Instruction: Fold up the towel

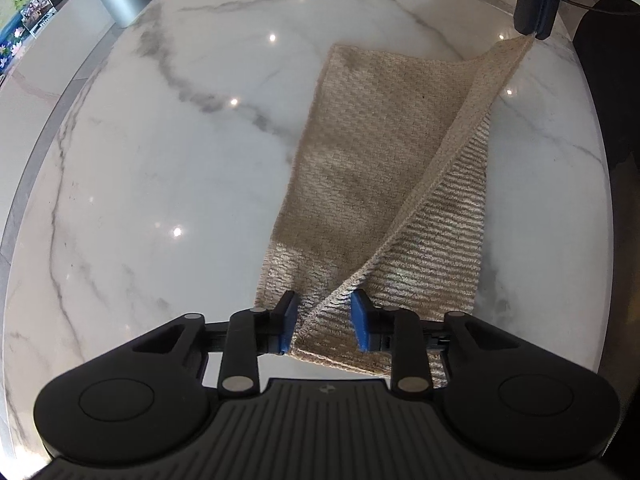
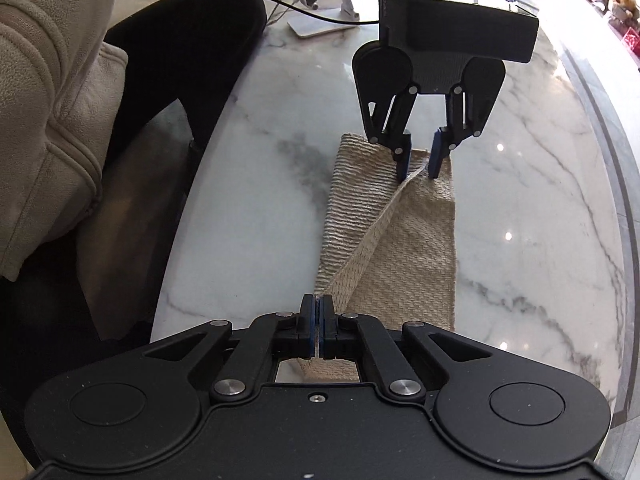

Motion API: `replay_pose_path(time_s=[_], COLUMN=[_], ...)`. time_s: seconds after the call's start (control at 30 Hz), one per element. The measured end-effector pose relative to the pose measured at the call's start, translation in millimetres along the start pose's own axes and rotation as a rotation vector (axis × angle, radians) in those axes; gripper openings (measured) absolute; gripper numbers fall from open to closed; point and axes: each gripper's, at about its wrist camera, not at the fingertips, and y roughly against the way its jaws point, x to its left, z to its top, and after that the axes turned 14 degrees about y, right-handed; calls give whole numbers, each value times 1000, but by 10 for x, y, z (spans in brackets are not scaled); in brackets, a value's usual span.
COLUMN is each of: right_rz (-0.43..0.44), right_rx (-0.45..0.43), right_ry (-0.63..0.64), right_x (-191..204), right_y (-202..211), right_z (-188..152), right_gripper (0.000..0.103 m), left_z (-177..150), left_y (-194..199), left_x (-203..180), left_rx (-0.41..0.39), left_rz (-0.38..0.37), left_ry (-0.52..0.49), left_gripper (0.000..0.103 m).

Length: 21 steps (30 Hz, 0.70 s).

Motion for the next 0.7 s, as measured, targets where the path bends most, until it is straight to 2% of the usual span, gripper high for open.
replay_pose_path(time_s=[0.1, 0.2, 0.3, 0.7], right_rz=[-15, -29, -40, -132], right_rx=[15, 24, 37, 89], right_ry=[-22, -49, -78, -144], right_x=[-41, -60, -78, -328], right_y=[26, 8, -30, 68], right_z=[-62, -105, -145, -208], right_gripper=[0, 0, 0, 0], left_z=[-2, -5, -9, 16], left_y=[2, 17, 91, 497], left_x=[-44, -81, -96, -48], left_rx=[1, 4, 12, -21], left_rz=[0, 3, -12, 22], left_ry=[3, 6, 13, 44], left_gripper=[8, 4, 2, 2])
